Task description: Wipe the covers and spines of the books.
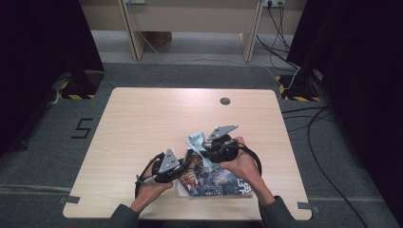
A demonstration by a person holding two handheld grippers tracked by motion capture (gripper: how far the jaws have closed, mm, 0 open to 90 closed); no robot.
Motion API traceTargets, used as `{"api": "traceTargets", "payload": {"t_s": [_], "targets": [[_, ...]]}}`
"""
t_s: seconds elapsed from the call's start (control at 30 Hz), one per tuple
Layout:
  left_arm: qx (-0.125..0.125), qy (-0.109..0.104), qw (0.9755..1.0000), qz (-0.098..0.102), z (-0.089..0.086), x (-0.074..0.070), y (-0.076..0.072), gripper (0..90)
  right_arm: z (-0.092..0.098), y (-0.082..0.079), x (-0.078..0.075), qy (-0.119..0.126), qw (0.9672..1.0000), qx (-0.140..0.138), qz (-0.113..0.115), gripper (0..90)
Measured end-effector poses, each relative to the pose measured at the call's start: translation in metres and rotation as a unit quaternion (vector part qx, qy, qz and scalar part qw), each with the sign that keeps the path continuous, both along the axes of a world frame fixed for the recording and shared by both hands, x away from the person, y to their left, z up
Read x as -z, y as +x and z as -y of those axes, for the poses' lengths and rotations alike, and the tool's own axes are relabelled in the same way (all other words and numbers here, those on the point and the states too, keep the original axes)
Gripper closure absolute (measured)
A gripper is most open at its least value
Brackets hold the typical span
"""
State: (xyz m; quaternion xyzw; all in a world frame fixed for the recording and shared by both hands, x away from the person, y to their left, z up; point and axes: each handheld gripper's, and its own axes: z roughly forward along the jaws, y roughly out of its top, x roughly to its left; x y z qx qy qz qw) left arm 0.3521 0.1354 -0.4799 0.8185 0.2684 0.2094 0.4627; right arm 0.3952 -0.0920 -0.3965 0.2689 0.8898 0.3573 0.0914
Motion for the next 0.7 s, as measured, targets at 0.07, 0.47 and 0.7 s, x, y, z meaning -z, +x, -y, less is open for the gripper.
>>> {"api": "traceTargets", "payload": {"t_s": [0.07, 0.47, 0.7], "targets": [[0.0, -0.001, 1.0, 0.0, 0.0, 0.0, 0.0, 79.5, 0.013, 0.006, 0.007, -0.001, 0.9998, 0.019, -0.008, 78.2], [0.002, 0.001, 1.0, 0.003, 0.001, -0.001, 0.0, 79.5, 0.08, 0.034, 0.041, -0.015, 0.9926, 0.107, -0.054, 78.2], [0.004, 0.002, 1.0, 0.005, 0.001, -0.001, 0.0, 79.6, 0.106, 0.049, 0.056, -0.044, 0.9858, 0.15, -0.063, 78.2]]}}
